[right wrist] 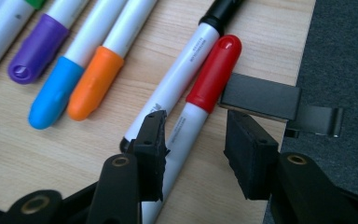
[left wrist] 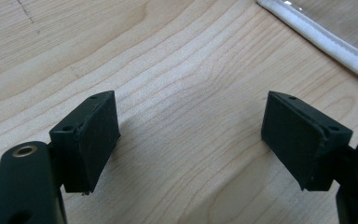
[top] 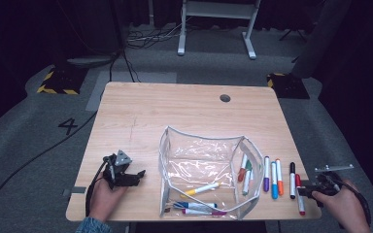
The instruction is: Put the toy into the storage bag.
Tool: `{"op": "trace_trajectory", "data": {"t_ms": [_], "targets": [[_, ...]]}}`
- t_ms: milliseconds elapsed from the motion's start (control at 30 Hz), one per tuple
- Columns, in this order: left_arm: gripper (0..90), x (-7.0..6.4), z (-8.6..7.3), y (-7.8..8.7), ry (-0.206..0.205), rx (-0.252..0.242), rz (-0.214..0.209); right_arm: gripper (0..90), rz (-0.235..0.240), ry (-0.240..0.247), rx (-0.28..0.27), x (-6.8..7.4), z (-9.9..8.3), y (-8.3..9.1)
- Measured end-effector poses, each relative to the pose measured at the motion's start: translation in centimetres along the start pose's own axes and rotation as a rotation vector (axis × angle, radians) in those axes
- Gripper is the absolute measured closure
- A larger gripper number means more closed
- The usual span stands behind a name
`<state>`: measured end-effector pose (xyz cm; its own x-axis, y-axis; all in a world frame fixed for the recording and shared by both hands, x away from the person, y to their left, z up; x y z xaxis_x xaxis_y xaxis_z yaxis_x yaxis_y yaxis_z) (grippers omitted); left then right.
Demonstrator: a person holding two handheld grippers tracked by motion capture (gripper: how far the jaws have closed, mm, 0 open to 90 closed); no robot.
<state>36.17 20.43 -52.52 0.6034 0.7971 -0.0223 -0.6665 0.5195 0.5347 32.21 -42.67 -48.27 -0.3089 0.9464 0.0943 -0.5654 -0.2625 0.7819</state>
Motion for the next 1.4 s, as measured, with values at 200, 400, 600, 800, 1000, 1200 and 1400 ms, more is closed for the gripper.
{"op": "trace_trajectory", "data": {"t_ms": [200,400,600,800,1000,1200,1400], "targets": [[19.3,0.0,0.0,0.0,0.0,0.0,0.0,61.6,-0.037,0.007,0.021,0.0,-0.5,-1.0],[19.3,0.0,0.0,0.0,0.0,0.0,0.001,71.5,-0.091,0.002,0.014,-0.1,-0.4,-1.1],[19.3,0.0,0.0,0.0,0.0,0.0,0.0,76.8,-0.074,-0.071,0.002,-0.4,-0.3,-1.1],[19.3,0.0,0.0,0.0,0.001,0.0,0.0,77.0,-0.064,-0.089,-0.012,-0.5,-0.3,-0.8],[19.3,0.0,0.0,0.0,0.0,0.0,0.0,77.0,-0.035,-0.07,-0.068,-0.2,0.7,0.5],[19.3,0.0,0.0,0.0,0.001,0.0,0.0,77.0,0.047,-0.044,-0.149,0.9,2.6,2.7],[19.3,0.0,0.0,0.0,0.0,0.0,0.001,77.0,0.12,-0.004,-0.223,2.6,4.7,5.2]]}}
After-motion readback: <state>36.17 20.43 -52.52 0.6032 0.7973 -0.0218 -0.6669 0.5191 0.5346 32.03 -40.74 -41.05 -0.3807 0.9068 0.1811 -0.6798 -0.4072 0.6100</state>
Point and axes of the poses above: each handheld gripper's, and its own axes: y roughly backward along the jaws, z roughly out of its top, x roughly to its left, the point moved 3 cm from there along -y, roughly forward along the jaws, and after that the axes turned 14 degrees about -x, right-handed, at the moved point
